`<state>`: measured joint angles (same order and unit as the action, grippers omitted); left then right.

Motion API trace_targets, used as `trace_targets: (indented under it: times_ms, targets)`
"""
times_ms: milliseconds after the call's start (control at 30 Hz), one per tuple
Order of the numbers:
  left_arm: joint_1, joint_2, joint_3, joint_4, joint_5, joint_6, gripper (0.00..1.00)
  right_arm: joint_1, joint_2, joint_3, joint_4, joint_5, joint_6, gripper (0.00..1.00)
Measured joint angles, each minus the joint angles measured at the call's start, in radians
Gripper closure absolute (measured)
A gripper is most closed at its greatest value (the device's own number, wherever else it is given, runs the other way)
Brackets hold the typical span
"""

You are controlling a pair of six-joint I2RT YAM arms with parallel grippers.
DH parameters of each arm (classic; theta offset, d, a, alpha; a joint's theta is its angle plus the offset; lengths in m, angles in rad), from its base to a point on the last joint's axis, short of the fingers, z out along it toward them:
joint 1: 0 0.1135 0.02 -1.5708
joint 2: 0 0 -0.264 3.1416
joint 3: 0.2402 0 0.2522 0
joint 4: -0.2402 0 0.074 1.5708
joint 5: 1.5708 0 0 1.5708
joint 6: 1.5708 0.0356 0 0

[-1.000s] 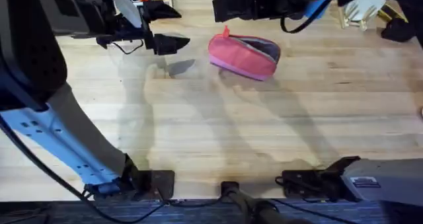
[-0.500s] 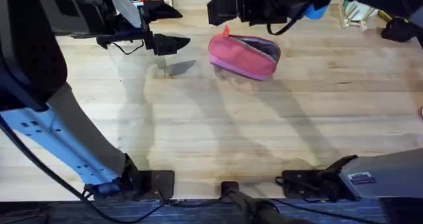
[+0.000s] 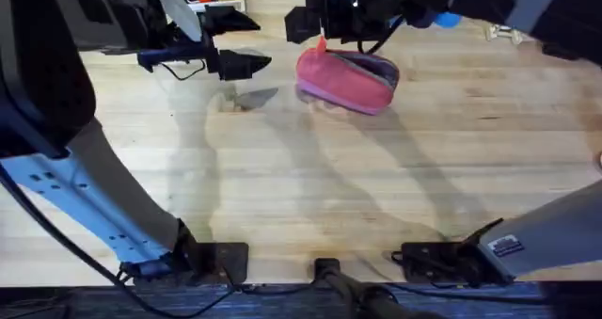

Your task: Unzip the bag, pick up the pens from the table one at a time and place them inside, then zip the bag closed.

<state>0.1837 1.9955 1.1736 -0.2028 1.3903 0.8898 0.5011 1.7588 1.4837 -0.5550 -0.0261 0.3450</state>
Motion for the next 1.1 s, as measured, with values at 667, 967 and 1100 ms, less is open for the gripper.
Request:
trace_targets:
  times_ms: [667, 967, 1100]
  targets:
    - [0.000, 0.000, 0.000, 0.000, -0.003, 0.000, 0.007, 0.000, 0.107, 0.000, 0.110, 0.000, 0.021, 0.078]
    - [0.000, 0.000, 0.000, 0.000, -0.003, 0.000, 0.007, 0.000, 0.109, 0.000, 0.113, 0.000, 0.023, 0.459]
    - [0.000, 0.000, 0.000, 0.000, -0.003, 0.000, 0.007, 0.000, 0.110, 0.000, 0.107, 0.012, 0.024, 0.714]
